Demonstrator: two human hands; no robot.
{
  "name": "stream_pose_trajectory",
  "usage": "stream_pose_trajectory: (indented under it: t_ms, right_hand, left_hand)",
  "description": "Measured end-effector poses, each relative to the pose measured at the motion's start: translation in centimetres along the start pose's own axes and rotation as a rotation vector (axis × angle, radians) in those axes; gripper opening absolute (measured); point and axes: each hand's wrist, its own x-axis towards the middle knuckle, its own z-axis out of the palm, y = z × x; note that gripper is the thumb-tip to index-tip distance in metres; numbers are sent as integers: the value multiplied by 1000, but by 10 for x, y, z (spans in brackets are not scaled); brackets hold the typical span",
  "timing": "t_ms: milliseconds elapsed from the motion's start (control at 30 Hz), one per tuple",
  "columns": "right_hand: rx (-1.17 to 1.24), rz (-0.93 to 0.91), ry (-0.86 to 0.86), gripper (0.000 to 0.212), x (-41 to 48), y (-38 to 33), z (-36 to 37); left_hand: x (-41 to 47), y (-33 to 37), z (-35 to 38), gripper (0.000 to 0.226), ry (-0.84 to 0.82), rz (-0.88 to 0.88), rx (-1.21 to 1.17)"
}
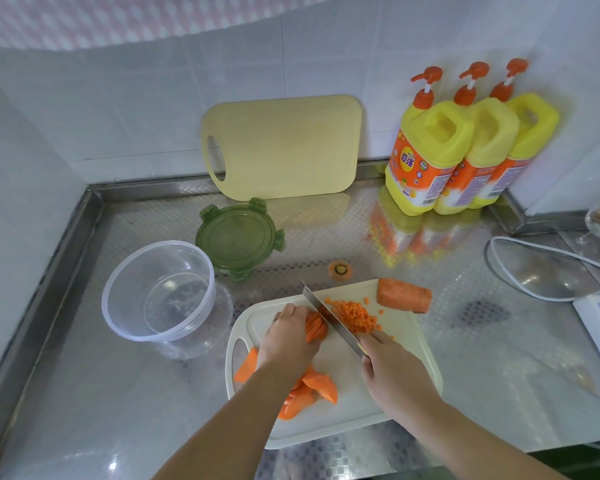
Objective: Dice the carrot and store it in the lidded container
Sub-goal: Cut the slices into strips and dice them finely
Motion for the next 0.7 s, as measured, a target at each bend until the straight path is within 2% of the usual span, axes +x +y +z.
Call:
stream_pose_trajectory:
  t_ms: [100,200,533,700]
  right_hand:
    - [27,7,16,37,2,0,-1]
    - [10,3,-2,37,1,-1,-2]
    - [-7,10,-37,28,-2,-1,-4]
    - [-12,18,-46,27,-4,-1,-6]
  left_hand:
    - [-3,2,-1,34,9,-2,-16]
    - [-6,3,-3,43,-19,-52,12]
    - [-1,4,-6,50,-70,-104,-28]
    - [2,1,-10,42,-77,-99,-43]
